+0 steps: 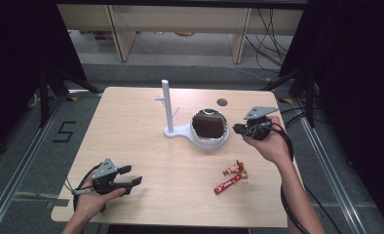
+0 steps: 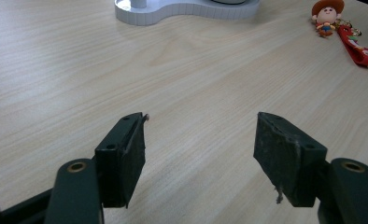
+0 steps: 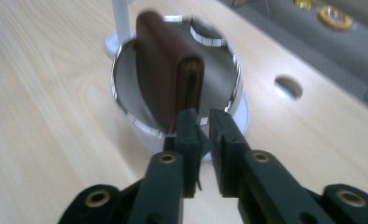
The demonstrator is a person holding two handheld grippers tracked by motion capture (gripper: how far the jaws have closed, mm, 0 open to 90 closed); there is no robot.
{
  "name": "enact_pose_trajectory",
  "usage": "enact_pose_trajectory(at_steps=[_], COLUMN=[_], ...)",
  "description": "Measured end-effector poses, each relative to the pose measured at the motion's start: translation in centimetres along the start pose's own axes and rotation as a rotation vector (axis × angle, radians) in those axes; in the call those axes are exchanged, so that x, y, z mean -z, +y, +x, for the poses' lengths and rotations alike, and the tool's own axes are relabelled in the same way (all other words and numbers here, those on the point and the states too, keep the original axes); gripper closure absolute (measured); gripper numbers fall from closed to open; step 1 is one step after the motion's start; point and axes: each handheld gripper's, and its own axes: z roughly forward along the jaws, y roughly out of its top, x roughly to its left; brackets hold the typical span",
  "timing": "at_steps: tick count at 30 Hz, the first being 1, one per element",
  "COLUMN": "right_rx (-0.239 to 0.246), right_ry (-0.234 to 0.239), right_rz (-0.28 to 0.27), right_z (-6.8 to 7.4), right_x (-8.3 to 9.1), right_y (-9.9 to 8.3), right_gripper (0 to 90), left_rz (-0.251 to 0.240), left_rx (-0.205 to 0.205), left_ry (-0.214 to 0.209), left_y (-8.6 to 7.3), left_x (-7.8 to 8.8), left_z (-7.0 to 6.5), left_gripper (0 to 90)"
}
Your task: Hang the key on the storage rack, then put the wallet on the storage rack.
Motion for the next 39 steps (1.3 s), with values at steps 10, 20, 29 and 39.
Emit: enact_pose_trajectory(at_steps=[10, 20, 29, 39], right_rx=[-0.210, -0.455, -0.603, -0.597], right_ry=[-0.008, 0.017, 0.032, 0.007], right_rz=[0.092, 0.294, 0.453, 0.568], right_z=[0.2, 0.1, 0.9, 1.2], right_x=[1.3, 1.6, 0.2, -1.2], right_y=[-3.9, -4.5, -5.3, -6.6], right_gripper=[85.5, 80.7, 78.6, 78.7], left_rz=[-0.022, -0.016, -0.025, -0.026], left_rx=[-0.004, -0.010, -0.013, -0.014], left_ry=[-0.008, -0.005, -0.007, -0.009], left_y=[0.0, 0.1, 0.1, 0.0], left_x=[-0.2, -0.3, 0.1, 0.2], left_z=[-0.4, -0.6, -0.9, -0.7], left_gripper=[33.5, 33.5, 33.5, 33.4])
